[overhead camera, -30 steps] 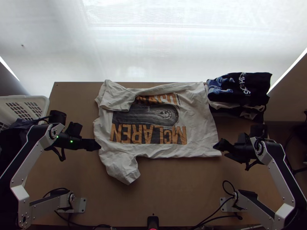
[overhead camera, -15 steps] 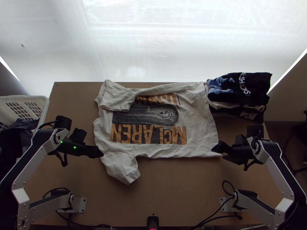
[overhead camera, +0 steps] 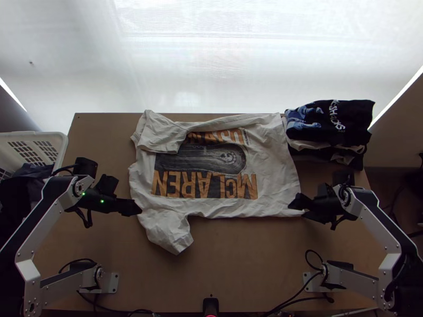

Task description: Fold the t-shirt

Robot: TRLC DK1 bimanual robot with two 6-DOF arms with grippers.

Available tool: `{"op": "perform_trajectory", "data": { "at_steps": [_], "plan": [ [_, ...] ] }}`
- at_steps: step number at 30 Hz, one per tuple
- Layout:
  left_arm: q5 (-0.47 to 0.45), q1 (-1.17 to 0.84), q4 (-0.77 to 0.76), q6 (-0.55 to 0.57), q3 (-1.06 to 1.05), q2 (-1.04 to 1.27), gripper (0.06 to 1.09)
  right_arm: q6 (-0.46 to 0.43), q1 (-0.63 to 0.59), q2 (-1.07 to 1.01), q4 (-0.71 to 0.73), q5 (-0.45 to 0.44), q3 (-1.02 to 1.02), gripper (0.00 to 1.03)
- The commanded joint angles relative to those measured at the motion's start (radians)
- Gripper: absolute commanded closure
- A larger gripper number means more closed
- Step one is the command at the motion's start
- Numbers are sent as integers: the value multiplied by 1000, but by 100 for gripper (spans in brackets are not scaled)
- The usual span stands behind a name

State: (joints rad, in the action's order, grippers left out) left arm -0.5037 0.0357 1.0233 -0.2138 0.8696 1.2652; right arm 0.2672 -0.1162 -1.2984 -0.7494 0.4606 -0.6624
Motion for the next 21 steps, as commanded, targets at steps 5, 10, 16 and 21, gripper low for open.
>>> {"op": "perform_trajectory", "data": {
  "at_steps": [5, 10, 16, 21],
  "plan": [
    [10, 9, 17, -2, 17, -10, 10, -8, 15, -45, 68, -20, 14, 28],
    [10, 10, 26, 1, 19, -12, 10, -10, 23, -9, 96, -59, 30, 88],
    [8, 64, 40, 10, -4, -7, 10, -3, 32, 37, 102, -85, 47, 100],
    [8, 110, 73, -10, -21, 72, 10, -3, 32, 63, 102, -86, 55, 100]
  ]
}}
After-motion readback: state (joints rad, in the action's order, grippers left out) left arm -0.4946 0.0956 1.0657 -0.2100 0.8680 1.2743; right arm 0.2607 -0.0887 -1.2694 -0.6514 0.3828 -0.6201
